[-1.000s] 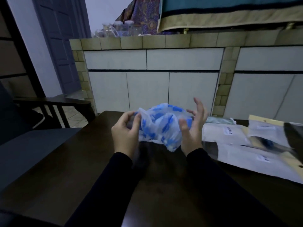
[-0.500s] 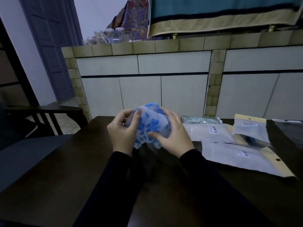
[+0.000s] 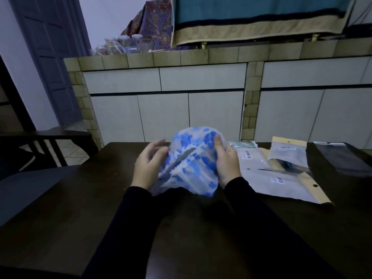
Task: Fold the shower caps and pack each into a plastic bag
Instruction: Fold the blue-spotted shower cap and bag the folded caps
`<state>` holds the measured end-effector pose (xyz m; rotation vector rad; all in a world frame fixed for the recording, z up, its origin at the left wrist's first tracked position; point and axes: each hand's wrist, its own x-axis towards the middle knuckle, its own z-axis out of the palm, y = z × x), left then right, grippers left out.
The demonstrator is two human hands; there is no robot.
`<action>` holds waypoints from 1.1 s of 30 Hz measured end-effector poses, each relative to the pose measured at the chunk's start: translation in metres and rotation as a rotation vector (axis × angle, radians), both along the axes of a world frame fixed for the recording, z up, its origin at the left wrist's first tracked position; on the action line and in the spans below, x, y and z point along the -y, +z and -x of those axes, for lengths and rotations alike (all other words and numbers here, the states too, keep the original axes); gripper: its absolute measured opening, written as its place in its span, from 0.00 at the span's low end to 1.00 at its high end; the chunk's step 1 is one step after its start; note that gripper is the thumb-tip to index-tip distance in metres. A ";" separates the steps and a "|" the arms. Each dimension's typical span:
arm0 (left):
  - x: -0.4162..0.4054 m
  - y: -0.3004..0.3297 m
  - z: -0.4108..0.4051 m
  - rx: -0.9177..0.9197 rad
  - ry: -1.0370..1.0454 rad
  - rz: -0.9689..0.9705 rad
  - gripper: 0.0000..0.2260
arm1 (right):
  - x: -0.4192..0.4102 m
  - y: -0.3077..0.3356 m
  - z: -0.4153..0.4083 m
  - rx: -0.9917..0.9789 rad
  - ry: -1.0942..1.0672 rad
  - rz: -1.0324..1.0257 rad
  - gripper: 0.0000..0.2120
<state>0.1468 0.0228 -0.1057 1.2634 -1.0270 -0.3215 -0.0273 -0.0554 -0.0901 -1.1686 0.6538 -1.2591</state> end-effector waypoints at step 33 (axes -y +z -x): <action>-0.022 0.011 0.007 -0.155 -0.558 -0.079 0.15 | 0.010 0.028 0.001 -0.862 0.378 0.802 0.24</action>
